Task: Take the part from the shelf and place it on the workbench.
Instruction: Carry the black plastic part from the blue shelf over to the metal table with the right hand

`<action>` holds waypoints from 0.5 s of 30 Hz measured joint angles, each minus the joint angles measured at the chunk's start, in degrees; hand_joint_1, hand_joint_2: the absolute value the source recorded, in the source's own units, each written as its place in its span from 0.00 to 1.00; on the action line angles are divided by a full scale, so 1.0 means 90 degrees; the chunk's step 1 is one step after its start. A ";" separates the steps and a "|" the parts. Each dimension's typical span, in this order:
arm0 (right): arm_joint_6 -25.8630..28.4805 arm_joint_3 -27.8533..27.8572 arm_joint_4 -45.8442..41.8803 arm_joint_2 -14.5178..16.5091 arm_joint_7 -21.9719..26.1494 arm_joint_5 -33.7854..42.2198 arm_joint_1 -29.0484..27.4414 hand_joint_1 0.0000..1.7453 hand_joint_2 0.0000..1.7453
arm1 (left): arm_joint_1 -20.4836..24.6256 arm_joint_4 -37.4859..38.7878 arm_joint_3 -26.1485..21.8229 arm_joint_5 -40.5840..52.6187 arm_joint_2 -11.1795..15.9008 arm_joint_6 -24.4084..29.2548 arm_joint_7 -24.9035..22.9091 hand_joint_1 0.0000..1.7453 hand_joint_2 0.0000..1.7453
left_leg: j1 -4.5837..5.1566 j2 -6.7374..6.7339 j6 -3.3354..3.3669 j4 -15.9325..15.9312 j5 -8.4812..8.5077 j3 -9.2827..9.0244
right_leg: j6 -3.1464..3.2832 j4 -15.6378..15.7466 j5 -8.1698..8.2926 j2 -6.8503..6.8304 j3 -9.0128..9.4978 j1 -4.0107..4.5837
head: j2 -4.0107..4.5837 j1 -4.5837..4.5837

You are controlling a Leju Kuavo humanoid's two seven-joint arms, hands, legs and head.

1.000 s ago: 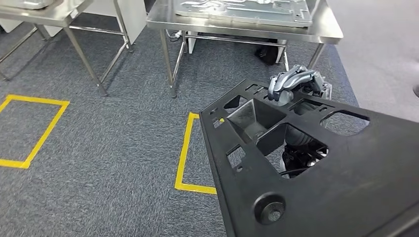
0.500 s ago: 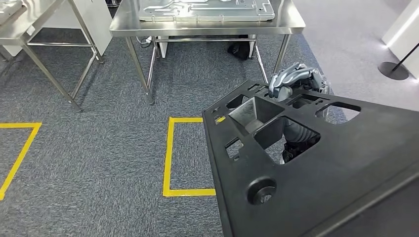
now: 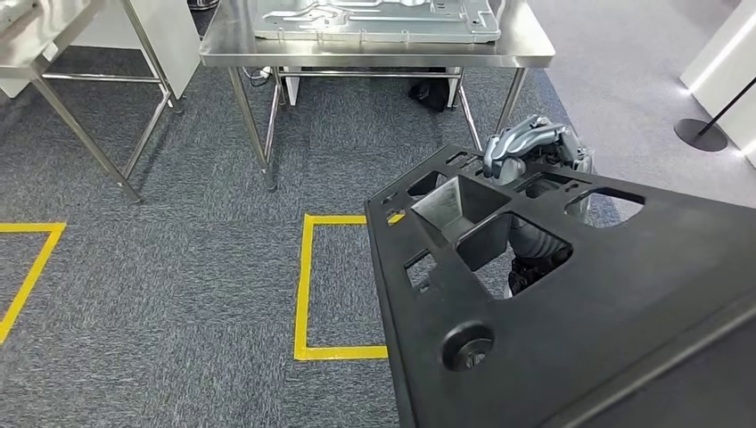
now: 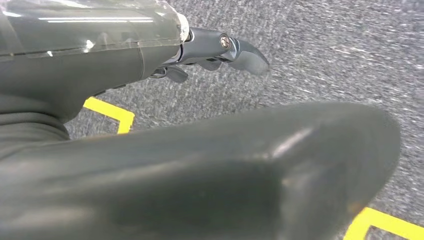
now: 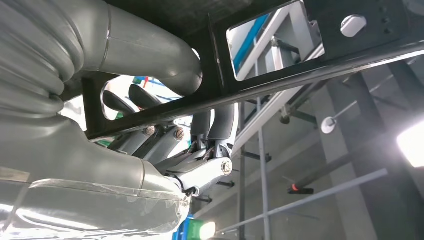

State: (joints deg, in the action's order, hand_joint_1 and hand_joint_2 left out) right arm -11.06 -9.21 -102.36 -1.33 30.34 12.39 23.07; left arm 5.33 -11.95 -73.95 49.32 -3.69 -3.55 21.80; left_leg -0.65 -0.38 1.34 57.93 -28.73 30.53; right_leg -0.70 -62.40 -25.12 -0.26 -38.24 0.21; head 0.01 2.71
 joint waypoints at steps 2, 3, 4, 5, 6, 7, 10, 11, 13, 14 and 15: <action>0.0005 -0.0004 0.0004 -0.0005 0.0022 0.0008 0.0017 1.00 1.00 | -0.0002 0.0000 0.0001 0.0010 -0.0007 -0.0005 0.0001 0.00 0.00 | 0.0001 -0.0027 -0.0060 -0.0024 -0.0050 -0.0059 | 0.0098 0.0441 0.0015 -0.0058 0.0187 0.0065 | 0.0000 0.0001; 0.0011 -0.0004 0.0006 -0.0012 0.0033 0.0015 0.0019 1.00 1.00 | -0.0003 -0.0001 0.0001 0.0015 -0.0007 -0.0008 0.0002 0.00 0.00 | 0.0004 -0.0041 -0.0101 -0.0023 -0.0049 -0.0098 | 0.0142 0.0479 -0.0052 -0.0056 0.0212 0.0079 | 0.0000 0.0000; 0.0018 -0.0006 0.0005 -0.0018 0.0041 0.0019 0.0017 1.00 1.00 | -0.0001 -0.0001 0.0001 0.0021 -0.0004 -0.0009 0.0006 0.00 0.00 | 0.0004 -0.0053 -0.0142 -0.0002 -0.0052 -0.0135 | 0.0192 0.0512 -0.0047 -0.0032 0.0270 0.0068 | 0.0000 0.0001; 0.0024 -0.0005 0.0005 -0.0024 0.0049 0.0023 0.0014 1.00 1.00 | 0.0004 -0.0001 0.0002 0.0026 0.0000 -0.0010 0.0012 0.00 0.00 | 0.0005 -0.0053 -0.0174 0.0084 -0.0053 -0.0147 | 0.0234 0.0553 -0.0040 -0.0013 0.0352 0.0053 | 0.0000 0.0001; 0.0030 -0.0004 0.0005 -0.0029 0.0057 0.0027 0.0017 1.00 1.00 | 0.0011 -0.0001 0.0005 0.0035 0.0004 -0.0012 0.0018 0.00 0.00 | 0.0004 -0.0042 -0.0199 0.0265 -0.0064 -0.0082 | 0.0267 0.0576 -0.0069 0.0000 0.0449 0.0035 | -0.0001 0.0002; 0.0033 -0.0005 0.0005 -0.0030 0.0064 0.0029 0.0019 1.00 1.00 | 0.0017 -0.0001 0.0008 0.0044 0.0009 -0.0013 0.0024 0.00 0.00 | -0.0001 -0.0030 -0.0217 0.0564 -0.0104 0.0081 | 0.0291 0.0594 -0.0106 0.0009 0.0554 0.0019 | -0.0001 0.0003; 0.0038 -0.0006 0.0017 -0.0030 0.0077 0.0034 0.0003 1.00 1.00 | -0.0015 -0.0001 0.0012 0.0061 0.0025 -0.0016 0.0031 0.00 0.00 | -0.0015 -0.0008 -0.0280 0.1679 -0.0462 0.0938 | 0.0323 0.0605 -0.0302 0.0047 0.0808 0.0019 | -0.0001 0.0004; 0.0041 -0.0006 0.0024 -0.0030 0.0078 0.0033 -0.0008 1.00 1.00 | -0.0031 -0.0001 0.0012 0.0063 0.0030 -0.0016 0.0031 0.00 0.00 | -0.0016 -0.0008 -0.0303 0.1826 -0.0608 0.1153 | 0.0320 0.0605 -0.0383 0.0071 0.0905 0.0015 | -0.0001 0.0004; 0.0057 -0.0007 0.0038 -0.0030 0.0080 0.0033 -0.0021 1.00 1.00 | -0.0046 -0.0001 0.0012 0.0068 0.0034 -0.0016 0.0032 0.00 0.00 | -0.0017 -0.0008 -0.0332 0.1519 -0.0596 0.1294 | 0.0291 0.0604 -0.0565 0.0113 0.1145 0.0001 | -0.0001 0.0005; 0.0067 -0.0008 0.0043 -0.0030 0.0083 0.0032 -0.0023 1.00 1.00 | -0.0052 -0.0001 0.0013 0.0072 0.0036 -0.0016 0.0033 0.00 0.00 | -0.0017 -0.0008 -0.0325 0.1149 -0.0334 0.1264 | 0.0272 0.0607 -0.0670 0.0125 0.1266 -0.0005 | -0.0001 0.0005; 0.0077 -0.0010 0.0052 -0.0030 0.0086 0.0032 -0.0028 1.00 1.00 | -0.0066 -0.0001 0.0013 0.0076 0.0039 -0.0016 0.0035 0.00 0.00 | -0.0010 -0.0008 -0.0298 0.0754 0.0120 0.1226 | 0.0246 0.0597 -0.0782 0.0137 0.1391 -0.0003 | -0.0001 0.0004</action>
State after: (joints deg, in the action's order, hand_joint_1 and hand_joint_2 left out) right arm -10.37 -9.30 -101.89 -1.60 31.12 12.68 22.82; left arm 4.74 -11.95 -73.83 50.00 -3.34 -3.69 22.11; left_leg -0.74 -0.46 -1.35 64.71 -27.65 41.56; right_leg 1.52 -57.02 -32.16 0.97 -25.72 0.18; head 0.00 2.74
